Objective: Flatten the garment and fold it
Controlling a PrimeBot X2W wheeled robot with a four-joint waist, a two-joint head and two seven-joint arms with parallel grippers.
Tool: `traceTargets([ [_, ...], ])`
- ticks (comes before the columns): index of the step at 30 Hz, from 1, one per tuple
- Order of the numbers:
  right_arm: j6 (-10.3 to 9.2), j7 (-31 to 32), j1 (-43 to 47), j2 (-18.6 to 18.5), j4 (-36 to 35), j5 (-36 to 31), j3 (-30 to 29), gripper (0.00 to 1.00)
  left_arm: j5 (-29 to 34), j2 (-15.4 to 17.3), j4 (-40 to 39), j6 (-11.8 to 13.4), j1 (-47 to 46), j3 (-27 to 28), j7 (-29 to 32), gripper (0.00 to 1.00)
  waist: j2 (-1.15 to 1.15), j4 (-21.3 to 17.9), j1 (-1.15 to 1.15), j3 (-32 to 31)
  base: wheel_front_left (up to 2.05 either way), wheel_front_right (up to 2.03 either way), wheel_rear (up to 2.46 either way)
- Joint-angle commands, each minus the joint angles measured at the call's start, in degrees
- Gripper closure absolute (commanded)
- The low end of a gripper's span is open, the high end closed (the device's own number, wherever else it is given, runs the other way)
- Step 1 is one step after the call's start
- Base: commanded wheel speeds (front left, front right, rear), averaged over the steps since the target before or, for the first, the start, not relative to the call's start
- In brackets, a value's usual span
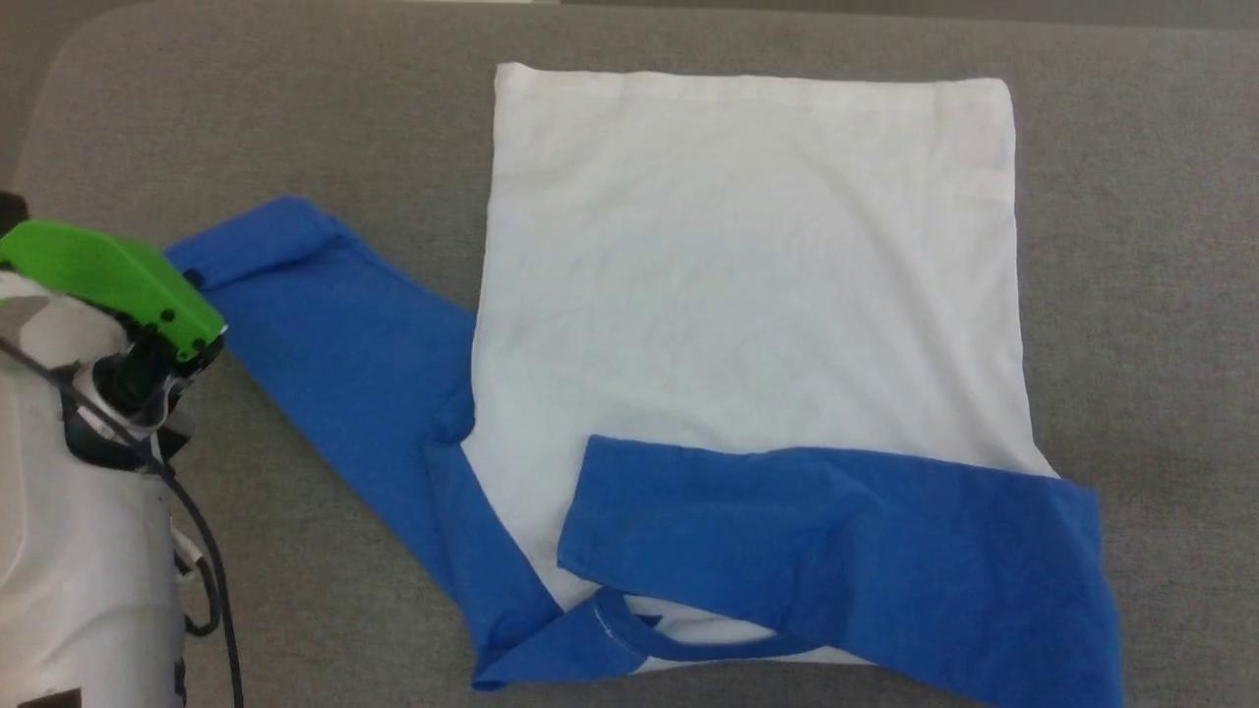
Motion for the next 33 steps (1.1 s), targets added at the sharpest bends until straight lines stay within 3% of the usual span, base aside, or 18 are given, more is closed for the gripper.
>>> traceTargets([
  [1,-0.08,0.15,0.77,0.37,0.31,-0.57,0.12,0.0,-0.31,0.95,0.0,0.59,1.6,0.9,-0.55,1.0,0.0,3.83,0.0,-5.05,0.0,0.0,0.0],
  [10,-0.08,0.42,2.83,1.68,1.36,-1.36,0.93,0.0,-0.1,3.4,-4.19,4.43,8.59,6.29,-2.55,1.0,0.0,5.73,0.0,-10.65,0.0,0.0,0.0],
  [14,-0.08,0.44,3.43,2.11,1.7,-1.69,1.06,0.0,-0.36,5.23,-4.77,3.87,9.73,7.67,-2.89,1.0,0.0,6.11,0.0,-12.25,0.0,0.0,0.0],
  [19,-0.08,0.55,4.81,2.44,1.99,-1.81,0.82,0.0,-2.05,5.48,-6.2,0.2,8.56,6.62,-3.19,1.0,0.0,6.95,0.0,-13.87,0.0,0.0,0.0],
  [26,-0.08,0.73,6.39,2.76,2.51,-1.92,0.13,0.0,-2.44,1.54,-10.41,-6.24,5.16,-2.44,-2.46,1.0,0.0,7.09,0.0,-16.2,0.0,0.0,0.0],
  [33,-0.08,0.88,7.24,2.97,2.64,-1.78,0.03,0.0,-2.76,-8.73,-15.04,-8.4,4.37,-14.78,-0.9,1.0,0.0,6.1,0.0,-17.52,0.0,0.0,0.0],
])
